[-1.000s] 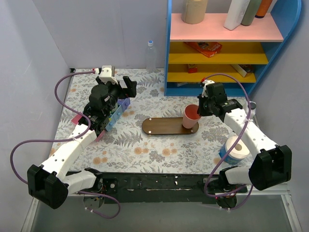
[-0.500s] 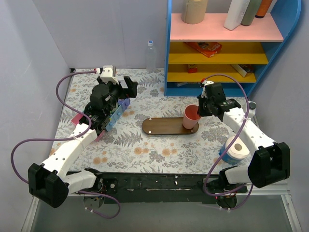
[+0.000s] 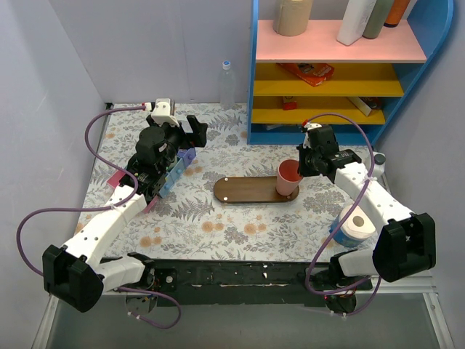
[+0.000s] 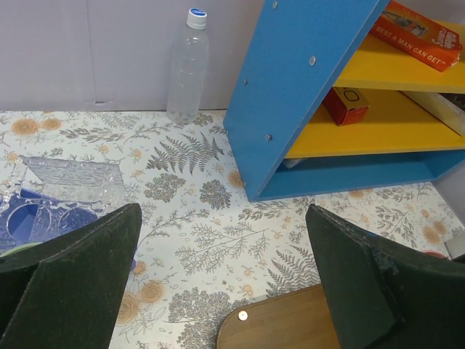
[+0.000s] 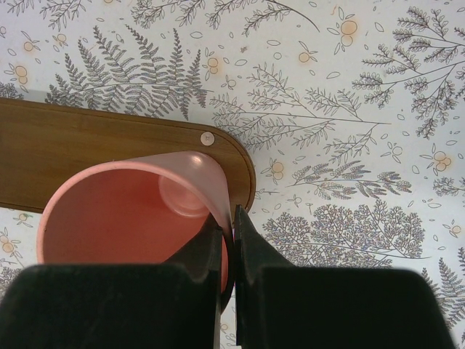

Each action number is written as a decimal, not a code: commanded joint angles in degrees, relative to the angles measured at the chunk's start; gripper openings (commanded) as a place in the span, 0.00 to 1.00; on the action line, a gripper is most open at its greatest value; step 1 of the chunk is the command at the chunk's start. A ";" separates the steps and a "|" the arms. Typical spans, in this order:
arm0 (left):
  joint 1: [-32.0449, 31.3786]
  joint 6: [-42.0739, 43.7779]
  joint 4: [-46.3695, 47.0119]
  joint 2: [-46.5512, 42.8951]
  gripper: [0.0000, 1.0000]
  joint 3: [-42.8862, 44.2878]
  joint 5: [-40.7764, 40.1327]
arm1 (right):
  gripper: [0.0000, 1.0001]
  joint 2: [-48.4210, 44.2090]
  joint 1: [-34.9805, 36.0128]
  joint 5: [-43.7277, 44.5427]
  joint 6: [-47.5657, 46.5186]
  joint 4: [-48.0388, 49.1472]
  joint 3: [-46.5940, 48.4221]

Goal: Prepare toiletry sets of a toothbrush and toothpaste on the tray

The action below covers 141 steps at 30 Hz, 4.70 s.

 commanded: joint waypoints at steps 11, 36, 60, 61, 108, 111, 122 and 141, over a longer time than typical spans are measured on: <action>-0.10 -0.02 0.52 0.07 0.98 -0.11 1.07 | 0.38 1.43 -0.02 0.20 -0.13 0.14 1.10; -0.10 -0.11 0.26 0.42 0.98 0.15 0.80 | 0.74 -1.38 -0.02 -0.86 -0.13 1.10 3.65; 5.26 9.82 -19.16 21.77 0.93 20.87 3.72 | 0.79 -19.13 -0.10 4.32 -2.33 -1.71 4.79; 5.35 10.08 -19.60 22.74 0.91 21.85 3.27 | 0.79 -19.75 -0.02 4.50 -2.50 -1.79 4.44; 9.92 10.96 -31.12 42.69 0.47 37.33 -3.94 | 0.79 -24.94 -0.10 5.55 -3.38 -1.36 -0.66; 9.92 10.96 -31.30 43.14 0.42 37.68 -4.03 | 0.79 -25.03 -0.02 5.82 -3.47 -1.36 -0.83; 9.92 10.70 -31.30 43.40 0.24 38.47 -5.35 | 0.79 -24.59 -0.02 5.82 -3.47 -1.00 -1.54; 9.92 9.64 -31.82 45.07 0.00 43.57 -6.14 | 0.79 -24.32 -0.02 5.64 -3.38 -0.56 -1.89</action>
